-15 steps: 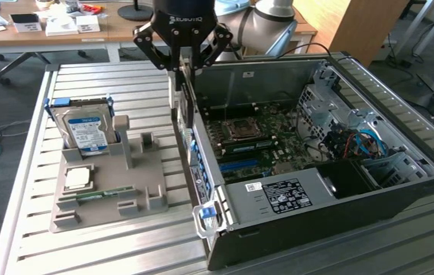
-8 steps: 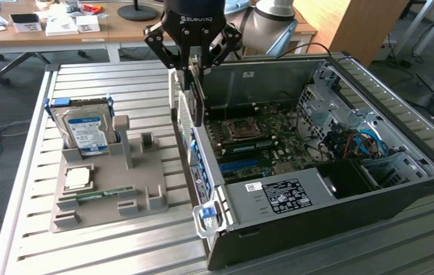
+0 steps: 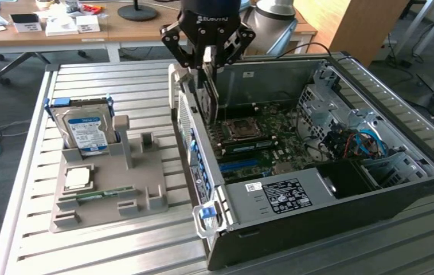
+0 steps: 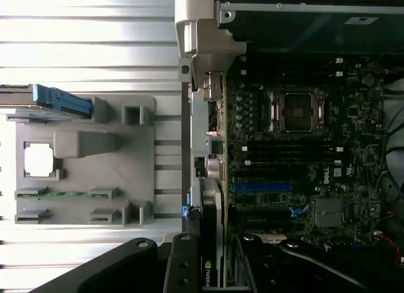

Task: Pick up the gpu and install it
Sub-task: 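Pick up the gpu and move the gpu toward the slot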

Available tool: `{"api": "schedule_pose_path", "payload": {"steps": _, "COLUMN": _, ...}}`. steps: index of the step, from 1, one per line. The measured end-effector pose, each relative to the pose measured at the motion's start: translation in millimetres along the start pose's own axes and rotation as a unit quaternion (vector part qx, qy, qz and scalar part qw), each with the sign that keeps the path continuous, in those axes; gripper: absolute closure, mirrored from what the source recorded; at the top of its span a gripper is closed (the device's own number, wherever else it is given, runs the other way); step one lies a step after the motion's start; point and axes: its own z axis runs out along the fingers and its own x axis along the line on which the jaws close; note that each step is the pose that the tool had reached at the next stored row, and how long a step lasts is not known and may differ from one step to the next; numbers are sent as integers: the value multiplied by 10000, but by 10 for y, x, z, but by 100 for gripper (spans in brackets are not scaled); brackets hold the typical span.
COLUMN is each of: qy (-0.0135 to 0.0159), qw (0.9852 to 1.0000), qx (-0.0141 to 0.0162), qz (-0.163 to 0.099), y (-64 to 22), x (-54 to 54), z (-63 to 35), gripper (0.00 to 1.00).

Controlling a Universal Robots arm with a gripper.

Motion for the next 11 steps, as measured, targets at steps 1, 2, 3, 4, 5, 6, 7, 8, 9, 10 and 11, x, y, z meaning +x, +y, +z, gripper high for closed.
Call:
{"api": "schedule_pose_path", "payload": {"steps": 1, "qy": 0, "qw": 10000, "qx": -1, "qz": 1, "y": 1, "x": -24, "z": 0, "gripper": 73}}
{"api": "schedule_pose_path", "payload": {"steps": 2, "qy": 0, "qw": 10000, "qx": -2, "qz": 1, "y": 3, "x": -48, "z": 1, "gripper": 73}}
{"api": "schedule_pose_path", "payload": {"steps": 3, "qy": 0, "qw": 10000, "qx": -2, "qz": 1, "y": 3, "x": -70, "z": 2, "gripper": 73}}
{"api": "schedule_pose_path", "payload": {"steps": 4, "qy": 0, "qw": 10000, "qx": -3, "qz": 0, "y": 4, "x": -91, "z": 2, "gripper": 73}}
{"api": "schedule_pose_path", "payload": {"steps": 5, "qy": 0, "qw": 10000, "qx": -2, "qz": 1, "y": 5, "x": -110, "z": 3, "gripper": 73}}
{"api": "schedule_pose_path", "payload": {"steps": 6, "qy": 0, "qw": 10000, "qx": -2, "qz": 0, "y": 5, "x": -127, "z": 3, "gripper": 73}}
{"api": "schedule_pose_path", "payload": {"steps": 7, "qy": 0, "qw": 10000, "qx": -2, "qz": 0, "y": 6, "x": -145, "z": 3, "gripper": 73}}
{"api": "schedule_pose_path", "payload": {"steps": 8, "qy": 0, "qw": 10000, "qx": -2, "qz": 0, "y": 7, "x": -159, "z": 4, "gripper": 73}}
{"api": "schedule_pose_path", "payload": {"steps": 9, "qy": 0, "qw": 10000, "qx": -2, "qz": 0, "y": 7, "x": -172, "z": 4, "gripper": 73}}
{"api": "schedule_pose_path", "payload": {"steps": 10, "qy": 0, "qw": 10000, "qx": -3, "qz": -1, "y": 8, "x": -184, "z": 4, "gripper": 73}}
{"api": "schedule_pose_path", "payload": {"steps": 11, "qy": 0, "qw": 10000, "qx": -2, "qz": 0, "y": 8, "x": -196, "z": 5, "gripper": 73}}
